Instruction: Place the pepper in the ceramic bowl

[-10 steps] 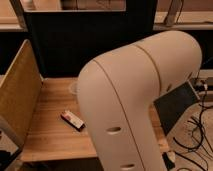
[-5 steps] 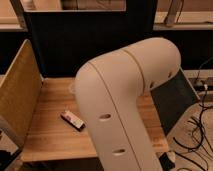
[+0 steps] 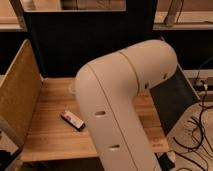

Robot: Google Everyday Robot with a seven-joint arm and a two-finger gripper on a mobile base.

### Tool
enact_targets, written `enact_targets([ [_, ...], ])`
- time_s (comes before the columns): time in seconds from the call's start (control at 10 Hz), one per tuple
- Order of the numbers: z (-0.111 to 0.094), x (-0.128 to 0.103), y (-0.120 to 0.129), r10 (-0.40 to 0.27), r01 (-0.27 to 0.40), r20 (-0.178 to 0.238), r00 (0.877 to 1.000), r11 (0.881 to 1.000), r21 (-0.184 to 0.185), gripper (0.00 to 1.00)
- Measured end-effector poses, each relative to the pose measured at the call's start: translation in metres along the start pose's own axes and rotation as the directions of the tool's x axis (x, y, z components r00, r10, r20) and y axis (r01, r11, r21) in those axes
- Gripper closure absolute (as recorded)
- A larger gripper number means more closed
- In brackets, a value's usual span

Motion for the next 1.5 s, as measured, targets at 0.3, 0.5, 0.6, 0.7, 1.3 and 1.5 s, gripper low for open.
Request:
enact_targets([
  [0.3, -0.002, 0.004, -0.004, 0.021, -0.021, 0.012, 1.000, 1.000, 0.001, 0.80],
  [0.5, 0.002, 0.007, 0.005, 0.020, -0.020, 0.012, 1.000, 1.000, -0.016, 0.98],
  [0.6, 0.002, 0.007, 0.008, 0.020, -0.019, 0.014, 1.000, 1.000, -0.019, 1.00],
  [0.7, 0.001, 0.007, 0.008, 0.021, -0.021, 0.016, 1.000, 1.000, -0.019, 1.00],
  [1.3, -0.068, -0.008, -0.035, 0.165, -0.160, 0.189, 0.968, 0.986, -0.043, 1.00],
  [1.5, -0.091, -0.011, -0.045, 0.178, -0.176, 0.239, 0.955, 0.984, -0.033, 1.00],
])
